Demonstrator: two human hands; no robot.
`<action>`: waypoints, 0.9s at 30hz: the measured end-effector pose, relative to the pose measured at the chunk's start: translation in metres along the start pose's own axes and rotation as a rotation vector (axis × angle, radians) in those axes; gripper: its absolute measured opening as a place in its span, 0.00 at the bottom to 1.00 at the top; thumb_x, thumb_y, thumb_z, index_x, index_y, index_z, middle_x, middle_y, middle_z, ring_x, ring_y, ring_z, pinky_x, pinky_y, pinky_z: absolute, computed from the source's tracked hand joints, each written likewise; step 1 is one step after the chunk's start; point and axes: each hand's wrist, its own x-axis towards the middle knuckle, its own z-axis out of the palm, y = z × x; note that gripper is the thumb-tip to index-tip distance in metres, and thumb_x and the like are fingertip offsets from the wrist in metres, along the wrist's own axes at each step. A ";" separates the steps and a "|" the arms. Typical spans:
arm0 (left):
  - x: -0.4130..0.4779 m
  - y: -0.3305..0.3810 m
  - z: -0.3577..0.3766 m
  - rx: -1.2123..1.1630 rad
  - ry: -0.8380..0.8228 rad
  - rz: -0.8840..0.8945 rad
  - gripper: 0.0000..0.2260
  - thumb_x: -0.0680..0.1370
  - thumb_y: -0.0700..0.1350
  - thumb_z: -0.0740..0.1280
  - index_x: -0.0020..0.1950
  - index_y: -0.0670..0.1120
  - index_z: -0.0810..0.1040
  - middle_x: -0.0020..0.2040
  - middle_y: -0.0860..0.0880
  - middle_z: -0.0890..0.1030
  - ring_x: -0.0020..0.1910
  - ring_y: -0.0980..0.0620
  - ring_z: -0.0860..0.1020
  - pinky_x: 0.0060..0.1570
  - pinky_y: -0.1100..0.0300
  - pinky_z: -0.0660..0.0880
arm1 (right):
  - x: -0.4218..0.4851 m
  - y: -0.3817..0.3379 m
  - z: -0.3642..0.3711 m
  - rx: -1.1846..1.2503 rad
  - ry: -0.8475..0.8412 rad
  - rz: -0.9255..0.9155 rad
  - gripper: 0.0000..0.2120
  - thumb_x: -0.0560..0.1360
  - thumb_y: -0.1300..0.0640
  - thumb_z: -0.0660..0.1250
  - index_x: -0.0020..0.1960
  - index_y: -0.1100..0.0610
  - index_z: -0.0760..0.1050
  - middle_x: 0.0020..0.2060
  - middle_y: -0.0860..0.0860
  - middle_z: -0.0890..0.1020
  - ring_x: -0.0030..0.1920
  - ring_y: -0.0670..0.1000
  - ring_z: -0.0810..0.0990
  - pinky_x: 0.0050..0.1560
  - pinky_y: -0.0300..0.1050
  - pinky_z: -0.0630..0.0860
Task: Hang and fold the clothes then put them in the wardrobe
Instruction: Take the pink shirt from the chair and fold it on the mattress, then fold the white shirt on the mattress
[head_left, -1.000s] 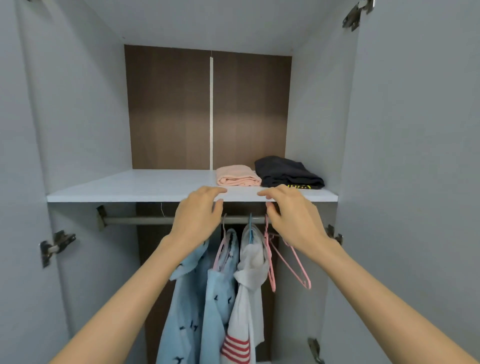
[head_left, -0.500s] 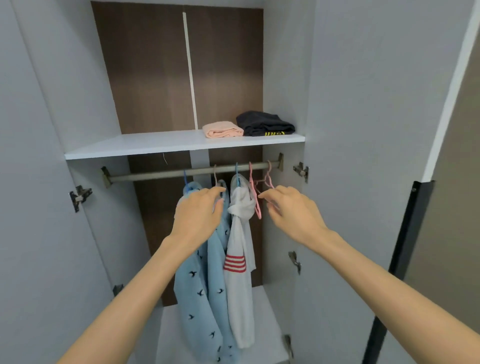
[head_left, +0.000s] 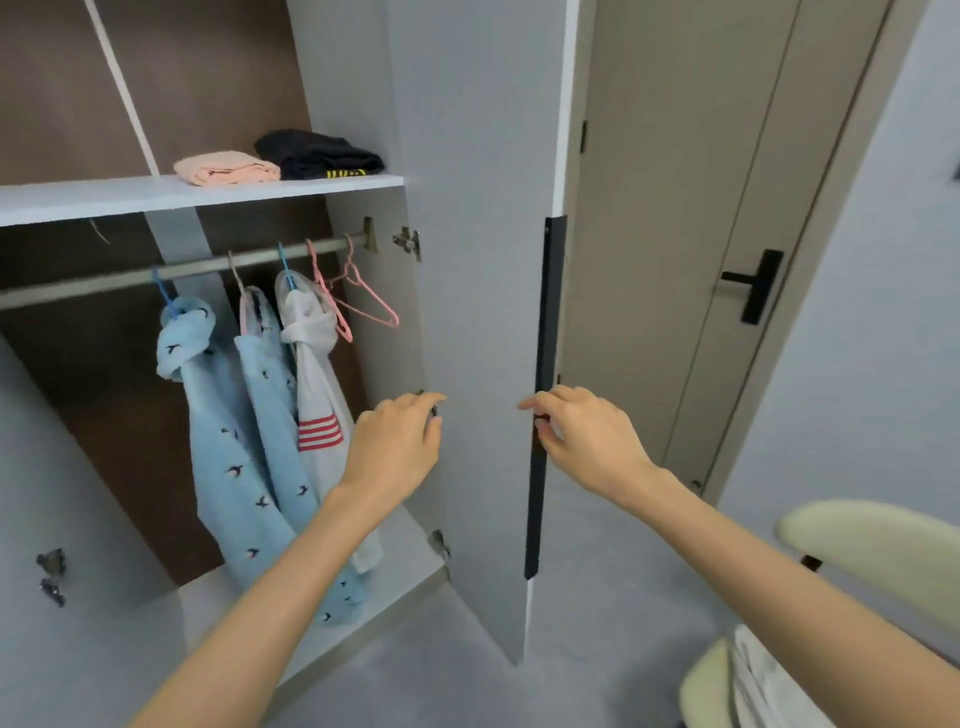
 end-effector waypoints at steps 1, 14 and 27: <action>-0.002 0.015 0.007 -0.013 -0.019 0.026 0.16 0.81 0.48 0.57 0.69 0.51 0.70 0.61 0.48 0.78 0.58 0.44 0.76 0.54 0.52 0.71 | -0.016 0.012 -0.004 -0.031 -0.001 0.029 0.17 0.79 0.58 0.56 0.66 0.48 0.72 0.56 0.47 0.78 0.56 0.52 0.75 0.43 0.41 0.65; -0.026 0.231 0.130 -0.204 -0.305 0.313 0.17 0.82 0.48 0.55 0.71 0.51 0.68 0.65 0.50 0.76 0.62 0.47 0.74 0.58 0.52 0.71 | -0.207 0.201 -0.041 -0.121 -0.124 0.440 0.16 0.79 0.56 0.57 0.65 0.50 0.73 0.57 0.50 0.78 0.57 0.54 0.76 0.47 0.46 0.72; -0.101 0.380 0.312 -0.254 -0.642 0.235 0.21 0.80 0.45 0.58 0.74 0.50 0.63 0.63 0.47 0.76 0.61 0.44 0.74 0.57 0.52 0.70 | -0.369 0.343 0.051 -0.002 -0.422 0.572 0.17 0.80 0.56 0.56 0.68 0.49 0.70 0.62 0.48 0.76 0.57 0.52 0.75 0.52 0.46 0.74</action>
